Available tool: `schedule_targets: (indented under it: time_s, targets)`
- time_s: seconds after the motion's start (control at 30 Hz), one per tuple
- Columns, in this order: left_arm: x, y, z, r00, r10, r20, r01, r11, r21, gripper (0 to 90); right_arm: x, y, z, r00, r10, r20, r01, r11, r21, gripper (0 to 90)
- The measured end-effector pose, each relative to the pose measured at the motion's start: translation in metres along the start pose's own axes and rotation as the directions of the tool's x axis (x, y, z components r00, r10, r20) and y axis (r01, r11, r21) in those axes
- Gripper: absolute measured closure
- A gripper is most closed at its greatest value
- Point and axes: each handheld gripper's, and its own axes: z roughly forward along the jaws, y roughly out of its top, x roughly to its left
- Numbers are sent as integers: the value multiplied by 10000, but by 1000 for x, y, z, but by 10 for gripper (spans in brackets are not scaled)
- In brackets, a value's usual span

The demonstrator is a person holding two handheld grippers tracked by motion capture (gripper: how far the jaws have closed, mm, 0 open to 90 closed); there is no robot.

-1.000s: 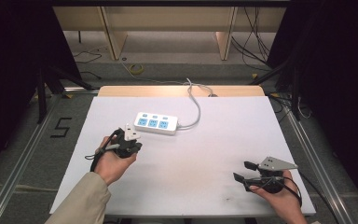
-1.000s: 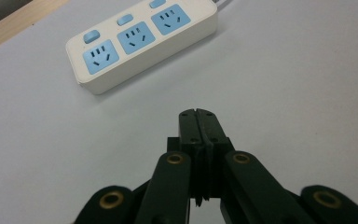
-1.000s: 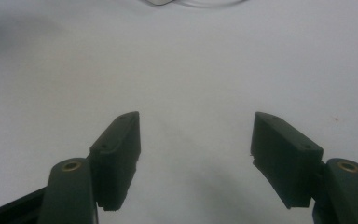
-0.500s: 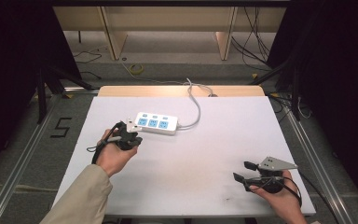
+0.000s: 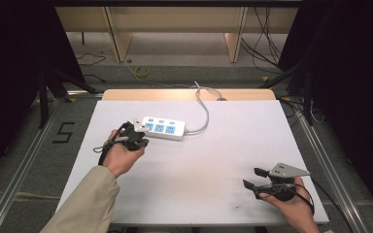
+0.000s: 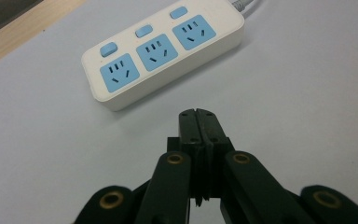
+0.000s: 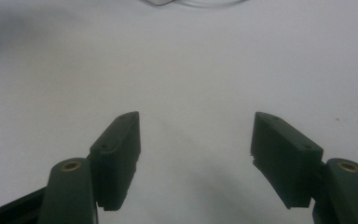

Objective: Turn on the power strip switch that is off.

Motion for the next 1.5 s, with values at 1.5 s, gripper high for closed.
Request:
schedule_targets:
  time_s: [1.5]
  targets:
    - [31, 34, 32, 9992, -190, -365, 213, 9977, 646, 898, 1, 1, 0, 9999, 23, -102, -23, 10000, -2, 343]
